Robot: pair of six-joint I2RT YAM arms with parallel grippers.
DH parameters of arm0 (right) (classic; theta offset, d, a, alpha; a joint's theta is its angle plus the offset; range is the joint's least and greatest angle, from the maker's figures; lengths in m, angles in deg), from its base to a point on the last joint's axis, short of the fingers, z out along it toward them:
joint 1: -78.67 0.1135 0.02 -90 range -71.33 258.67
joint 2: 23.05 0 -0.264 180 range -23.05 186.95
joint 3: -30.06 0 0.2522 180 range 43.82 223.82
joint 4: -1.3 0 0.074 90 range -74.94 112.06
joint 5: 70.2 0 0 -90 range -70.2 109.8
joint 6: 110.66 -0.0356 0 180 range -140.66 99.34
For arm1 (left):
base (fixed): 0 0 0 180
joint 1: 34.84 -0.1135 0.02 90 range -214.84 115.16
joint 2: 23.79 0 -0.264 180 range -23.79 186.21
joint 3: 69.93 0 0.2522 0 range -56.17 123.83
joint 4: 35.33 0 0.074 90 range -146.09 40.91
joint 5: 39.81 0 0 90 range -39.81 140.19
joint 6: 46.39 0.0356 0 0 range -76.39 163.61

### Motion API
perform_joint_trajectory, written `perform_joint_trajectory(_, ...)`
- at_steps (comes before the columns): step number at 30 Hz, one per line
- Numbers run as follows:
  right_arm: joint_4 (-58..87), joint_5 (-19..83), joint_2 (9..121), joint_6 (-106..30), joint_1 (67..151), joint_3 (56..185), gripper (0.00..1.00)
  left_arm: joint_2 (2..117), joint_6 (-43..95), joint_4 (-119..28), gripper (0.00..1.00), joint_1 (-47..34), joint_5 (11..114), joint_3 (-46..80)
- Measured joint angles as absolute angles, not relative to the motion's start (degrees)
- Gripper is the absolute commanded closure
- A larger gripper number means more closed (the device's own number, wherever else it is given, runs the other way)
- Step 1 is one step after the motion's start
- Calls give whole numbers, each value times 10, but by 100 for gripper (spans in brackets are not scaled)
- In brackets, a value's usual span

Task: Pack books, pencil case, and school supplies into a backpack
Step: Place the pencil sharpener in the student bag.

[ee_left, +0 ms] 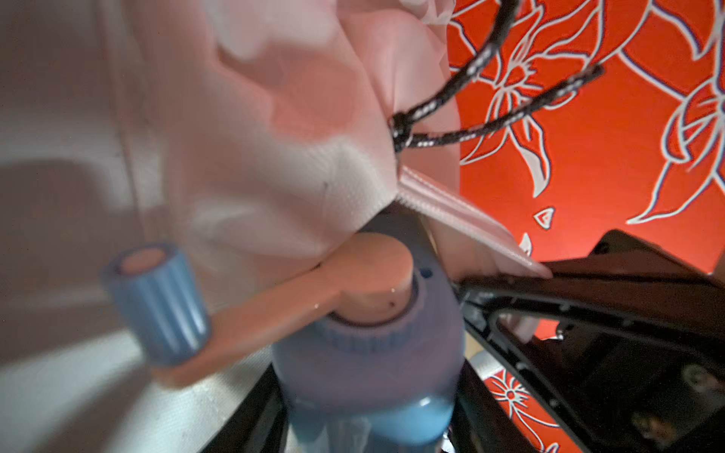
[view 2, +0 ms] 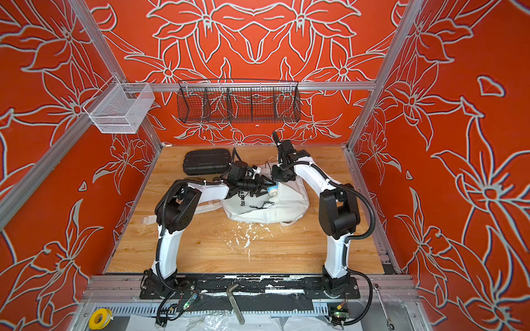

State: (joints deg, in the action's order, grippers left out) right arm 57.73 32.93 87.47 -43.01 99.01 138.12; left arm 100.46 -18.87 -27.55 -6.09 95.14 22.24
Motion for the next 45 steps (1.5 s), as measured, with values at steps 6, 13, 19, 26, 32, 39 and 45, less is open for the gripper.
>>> perform_joint_trajectory(6, 534, 355, 875, -466, 984, 1367, 96, 1008, -170, -307, 41, -58, 922, 242)
perform_joint_trajectory(13, 620, 304, 881, -431, 1014, 1438, 69, 1008, -134, -361, 35, -25, 881, 251)
perform_joint_trajectory(19, 646, 259, 878, -404, 1042, 1421, 70, 1008, -104, -400, 41, -9, 876, 257)
perform_joint_trajectory(26, 653, 221, 867, -406, 1050, 1415, 57, 1000, -74, -406, 26, -8, 870, 246)
perform_joint_trajectory(32, 668, 176, 820, -409, 1049, 1394, 53, 955, -52, -415, 20, -11, 856, 205)
perform_joint_trajectory(39, 687, 163, 806, -417, 1037, 1333, 53, 931, -62, -412, 41, -40, 857, 180)
perform_joint_trajectory(45, 692, 166, 812, -422, 1046, 1316, 51, 957, -69, -410, 51, -45, 871, 205)
